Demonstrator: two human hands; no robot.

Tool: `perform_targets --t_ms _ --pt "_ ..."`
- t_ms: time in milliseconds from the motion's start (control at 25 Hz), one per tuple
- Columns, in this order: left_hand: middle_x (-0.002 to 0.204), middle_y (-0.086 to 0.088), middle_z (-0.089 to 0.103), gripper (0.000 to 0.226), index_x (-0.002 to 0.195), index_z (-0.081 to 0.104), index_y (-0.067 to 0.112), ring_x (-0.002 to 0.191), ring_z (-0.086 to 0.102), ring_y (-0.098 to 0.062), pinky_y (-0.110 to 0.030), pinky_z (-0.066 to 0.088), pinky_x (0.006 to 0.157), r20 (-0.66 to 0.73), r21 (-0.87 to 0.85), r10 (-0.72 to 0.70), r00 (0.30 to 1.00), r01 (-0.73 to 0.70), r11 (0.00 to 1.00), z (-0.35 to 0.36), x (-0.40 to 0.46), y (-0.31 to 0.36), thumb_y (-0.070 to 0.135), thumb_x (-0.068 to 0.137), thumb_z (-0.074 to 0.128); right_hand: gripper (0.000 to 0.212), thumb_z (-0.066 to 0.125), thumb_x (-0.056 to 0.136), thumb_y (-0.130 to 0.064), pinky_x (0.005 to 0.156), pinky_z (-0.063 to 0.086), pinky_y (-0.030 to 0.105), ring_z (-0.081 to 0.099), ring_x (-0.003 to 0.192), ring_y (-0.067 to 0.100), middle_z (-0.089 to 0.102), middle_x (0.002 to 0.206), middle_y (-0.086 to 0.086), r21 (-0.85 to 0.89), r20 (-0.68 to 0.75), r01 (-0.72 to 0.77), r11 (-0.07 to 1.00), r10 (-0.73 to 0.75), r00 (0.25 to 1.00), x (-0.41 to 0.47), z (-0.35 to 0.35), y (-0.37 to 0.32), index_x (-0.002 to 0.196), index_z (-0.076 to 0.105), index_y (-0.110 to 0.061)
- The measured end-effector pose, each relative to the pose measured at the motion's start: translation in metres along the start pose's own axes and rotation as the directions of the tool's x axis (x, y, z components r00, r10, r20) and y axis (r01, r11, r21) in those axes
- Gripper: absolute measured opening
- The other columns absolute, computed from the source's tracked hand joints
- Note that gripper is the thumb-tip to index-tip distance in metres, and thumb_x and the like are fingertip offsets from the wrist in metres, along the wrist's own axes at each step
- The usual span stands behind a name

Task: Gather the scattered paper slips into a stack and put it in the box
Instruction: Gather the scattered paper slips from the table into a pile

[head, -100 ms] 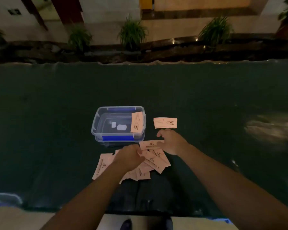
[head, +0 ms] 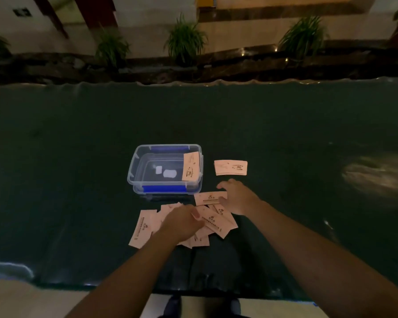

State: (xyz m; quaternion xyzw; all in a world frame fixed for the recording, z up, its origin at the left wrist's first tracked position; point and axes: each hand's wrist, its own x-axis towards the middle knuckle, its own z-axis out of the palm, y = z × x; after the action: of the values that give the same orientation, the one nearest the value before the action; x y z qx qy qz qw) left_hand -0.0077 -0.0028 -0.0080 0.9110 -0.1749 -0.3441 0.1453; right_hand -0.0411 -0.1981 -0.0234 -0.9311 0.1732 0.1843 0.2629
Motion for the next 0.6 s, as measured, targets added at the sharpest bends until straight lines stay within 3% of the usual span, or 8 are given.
perform_targets --t_ms 120,280,440,600 --pt "0.119 0.004 0.067 0.016 0.105 0.063 0.029 0.101 0.061 -0.011 -0.032 0.053 0.093 0.093 -0.146 -0.069 0.993 0.082 0.986 0.019 -0.005 -0.003 0.039 0.093 0.069 0.058 0.059 0.104 -0.024 0.112 0.049 0.042 0.05 0.14 0.024 0.048 0.157 0.005 -0.059 0.069 0.003 0.998 0.001 0.998 0.012 0.02 0.003 0.16 0.043 -0.026" --pt "0.114 0.007 0.059 0.038 0.118 0.051 0.031 0.104 0.06 -0.015 -0.04 0.056 0.097 0.233 -0.396 -0.156 0.96 0.241 0.886 0.031 -0.003 -0.008 0.036 0.089 0.074 0.058 0.055 0.105 -0.025 0.107 0.053 0.042 0.054 0.135 0.023 0.048 0.156 0.005 -0.084 0.099 -0.045 0.995 0.053 0.994 0.022 0.042 0.002 0.161 0.039 -0.025" --pt "0.095 0.006 0.059 0.02 0.089 0.052 0.032 0.094 0.063 -0.016 -0.038 0.058 0.096 0.316 -0.52 -0.158 0.936 0.31 0.796 0.033 0.001 0.0 0.023 0.096 0.069 0.048 0.048 0.109 -0.033 0.115 0.048 0.043 0.046 0.146 0.024 0.035 0.169 0.007 -0.163 0.101 -0.096 0.982 0.113 0.988 0.022 0.055 0.003 0.154 0.049 -0.017" --pt "0.114 0.0 0.062 0.01 0.105 0.06 0.022 0.112 0.065 -0.022 -0.039 0.057 0.101 0.356 -0.563 -0.197 0.913 0.379 0.734 0.032 0.01 0.002 0.025 0.098 0.067 0.043 0.053 0.106 -0.032 0.111 0.049 0.048 0.051 0.135 0.025 0.051 0.153 0.005 -0.193 0.054 -0.169 0.967 0.182 0.982 0.012 0.065 0.002 0.147 0.052 -0.019"
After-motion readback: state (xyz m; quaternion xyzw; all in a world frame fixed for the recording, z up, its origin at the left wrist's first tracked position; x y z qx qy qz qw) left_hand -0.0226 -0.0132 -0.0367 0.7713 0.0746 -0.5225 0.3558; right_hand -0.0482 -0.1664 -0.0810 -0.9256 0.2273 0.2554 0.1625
